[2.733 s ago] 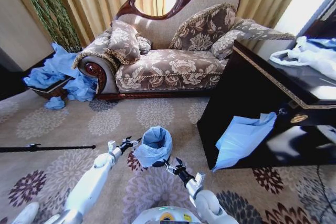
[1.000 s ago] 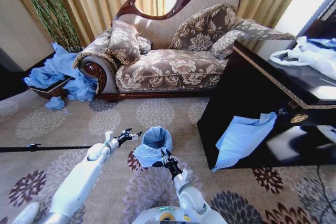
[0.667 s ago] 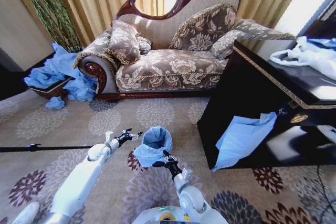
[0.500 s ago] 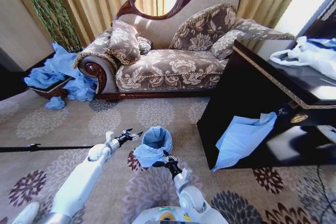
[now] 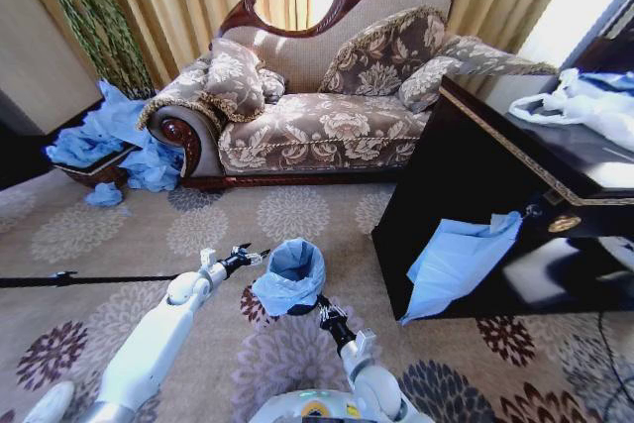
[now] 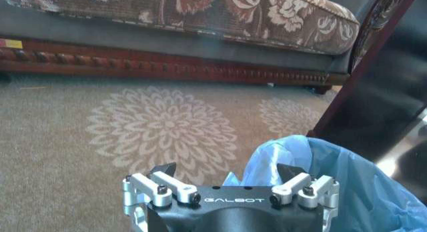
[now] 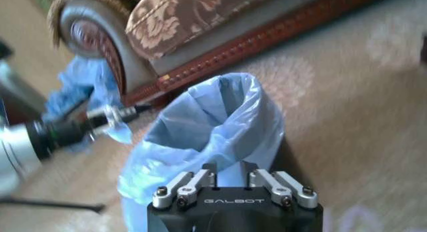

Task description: Place a garbage bag over the trash bin.

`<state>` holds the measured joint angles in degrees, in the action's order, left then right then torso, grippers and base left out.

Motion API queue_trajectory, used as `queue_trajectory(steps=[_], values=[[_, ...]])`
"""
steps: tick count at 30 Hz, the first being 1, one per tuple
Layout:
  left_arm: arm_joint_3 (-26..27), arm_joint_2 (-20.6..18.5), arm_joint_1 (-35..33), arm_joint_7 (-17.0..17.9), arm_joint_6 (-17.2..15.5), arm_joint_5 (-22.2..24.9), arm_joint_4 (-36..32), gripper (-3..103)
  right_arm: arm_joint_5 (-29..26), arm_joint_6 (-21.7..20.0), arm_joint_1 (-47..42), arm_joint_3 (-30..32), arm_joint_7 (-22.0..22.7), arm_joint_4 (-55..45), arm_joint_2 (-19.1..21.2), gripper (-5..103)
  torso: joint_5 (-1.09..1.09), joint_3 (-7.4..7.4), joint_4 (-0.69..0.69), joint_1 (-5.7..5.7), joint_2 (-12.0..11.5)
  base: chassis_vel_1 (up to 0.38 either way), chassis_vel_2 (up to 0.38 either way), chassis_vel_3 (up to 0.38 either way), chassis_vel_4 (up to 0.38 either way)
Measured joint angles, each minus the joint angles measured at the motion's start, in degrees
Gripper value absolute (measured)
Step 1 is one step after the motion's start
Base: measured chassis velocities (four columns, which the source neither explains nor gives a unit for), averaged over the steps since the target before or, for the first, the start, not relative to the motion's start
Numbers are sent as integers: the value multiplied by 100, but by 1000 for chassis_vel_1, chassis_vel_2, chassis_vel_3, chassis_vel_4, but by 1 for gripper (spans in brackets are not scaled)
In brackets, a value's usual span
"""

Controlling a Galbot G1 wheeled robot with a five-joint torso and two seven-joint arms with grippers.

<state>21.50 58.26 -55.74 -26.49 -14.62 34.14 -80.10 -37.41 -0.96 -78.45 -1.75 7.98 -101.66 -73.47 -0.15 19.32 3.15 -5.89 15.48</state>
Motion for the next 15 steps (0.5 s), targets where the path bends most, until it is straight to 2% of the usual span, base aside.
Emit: queue_trajectory(steps=[1,3,4,7,9,12,13,15], values=[[-1,-3,8,-1,1,-3,13,100,-358,-47,22,10,-9,-22,-72,27,0,0,0,0,0,0,0,0,0],[-2,-7,12,-3,3,-5,26,100,-631,-98,76,35,-23,-10,-156,37,0,0,0,0,0,0,0,0,0],[-2,-7,12,-3,3,-5,26,100,-631,-98,76,35,-23,-10,-156,37,0,0,0,0,0,0,0,0,0],[0,-24,4,-7,13,12,19,100,-675,-142,110,47,-80,116,-183,54,0,0,0,0,0,0,0,0,0],[1,-28,4,-8,14,18,19,100,-671,-145,110,48,-88,133,-180,54,0,0,0,0,0,0,0,0,0],[2,-46,12,-26,29,32,32,100,-634,-191,48,123,-143,171,-110,76,0,0,0,0,0,0,0,0,0],[2,-46,12,-26,29,32,32,100,-634,-191,48,123,-143,171,-110,76,0,0,0,0,0,0,0,0,0],[-6,-41,25,-36,42,32,48,100,-774,-230,66,179,-147,224,-142,86,0,0,0,0,0,0,0,0,0]])
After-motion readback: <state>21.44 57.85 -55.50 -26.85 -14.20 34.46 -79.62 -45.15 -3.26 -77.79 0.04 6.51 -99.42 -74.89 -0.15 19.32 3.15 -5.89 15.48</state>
